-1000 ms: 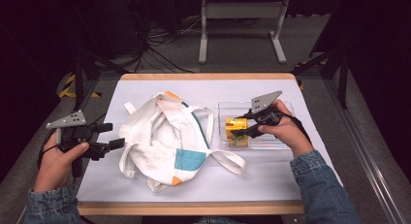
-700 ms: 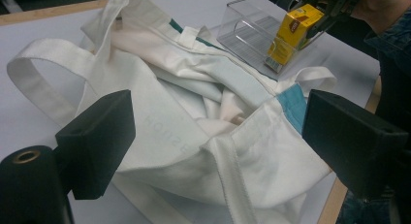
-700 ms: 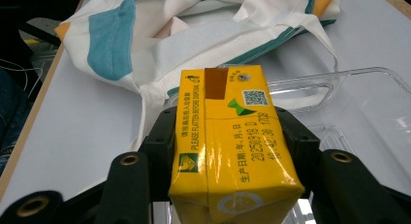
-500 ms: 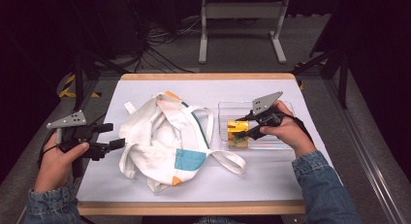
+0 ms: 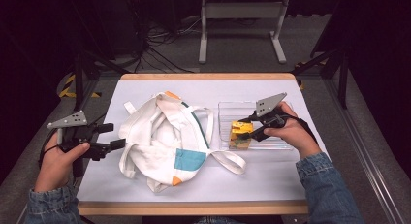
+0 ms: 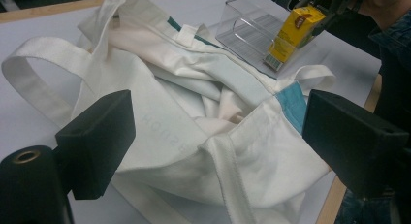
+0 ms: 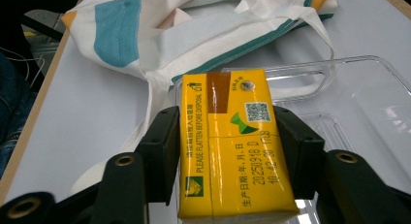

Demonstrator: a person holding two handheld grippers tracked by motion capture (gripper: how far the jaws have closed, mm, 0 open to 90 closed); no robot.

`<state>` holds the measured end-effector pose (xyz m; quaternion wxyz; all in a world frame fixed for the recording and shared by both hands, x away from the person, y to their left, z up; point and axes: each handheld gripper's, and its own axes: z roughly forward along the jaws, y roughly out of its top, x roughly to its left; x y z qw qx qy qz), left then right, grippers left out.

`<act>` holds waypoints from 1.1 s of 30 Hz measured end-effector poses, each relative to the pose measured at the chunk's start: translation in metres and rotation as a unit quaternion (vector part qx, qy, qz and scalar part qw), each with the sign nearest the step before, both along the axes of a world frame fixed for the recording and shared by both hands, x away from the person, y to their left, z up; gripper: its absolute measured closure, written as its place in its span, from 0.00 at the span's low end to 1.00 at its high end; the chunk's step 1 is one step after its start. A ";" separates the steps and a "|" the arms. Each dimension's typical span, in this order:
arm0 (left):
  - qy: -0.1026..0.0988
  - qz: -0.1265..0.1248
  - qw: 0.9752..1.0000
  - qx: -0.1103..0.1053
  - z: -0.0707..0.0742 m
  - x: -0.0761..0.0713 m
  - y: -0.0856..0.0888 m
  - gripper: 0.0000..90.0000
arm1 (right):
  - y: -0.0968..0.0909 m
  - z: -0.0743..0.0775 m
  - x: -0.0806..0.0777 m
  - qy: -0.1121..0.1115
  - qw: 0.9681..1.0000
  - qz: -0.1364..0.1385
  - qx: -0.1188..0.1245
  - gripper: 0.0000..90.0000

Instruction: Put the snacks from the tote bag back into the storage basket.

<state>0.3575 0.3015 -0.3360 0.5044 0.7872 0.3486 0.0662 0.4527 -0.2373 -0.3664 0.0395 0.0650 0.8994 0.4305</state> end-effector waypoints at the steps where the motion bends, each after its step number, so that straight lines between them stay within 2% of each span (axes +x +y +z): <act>1: 0.000 0.000 1.000 0.000 0.000 0.000 0.000 0.14 | 0.000 0.000 0.000 0.000 1.000 -0.001 0.000 0.50; 10: 0.003 0.001 1.000 0.003 -0.001 -0.001 0.001 0.14 | 0.003 0.004 -0.002 0.003 0.999 -0.023 0.028 0.33; 17: 0.006 0.009 1.000 0.004 -0.003 -0.005 0.003 0.14 | 0.002 0.019 -0.007 -0.023 0.998 -0.046 0.045 0.27; 19: 0.005 0.010 1.000 0.006 -0.003 -0.007 0.005 0.14 | 0.001 0.026 -0.010 -0.039 0.997 -0.057 0.046 0.27; 22: 0.008 0.016 1.000 0.007 -0.005 -0.010 0.010 0.13 | -0.003 0.035 -0.014 -0.051 0.995 -0.071 0.050 0.26; 24: 0.009 0.018 1.000 0.007 -0.005 -0.011 0.011 0.13 | -0.005 0.037 -0.016 -0.051 0.994 -0.076 0.054 0.26; 29: 0.009 0.020 1.000 0.013 -0.007 -0.018 0.016 0.12 | -0.018 0.049 -0.027 -0.044 0.990 -0.112 0.069 0.24; 33: -0.001 0.022 1.000 0.014 -0.007 -0.025 0.024 0.11 | -0.032 0.056 -0.035 -0.042 0.987 -0.130 0.085 0.23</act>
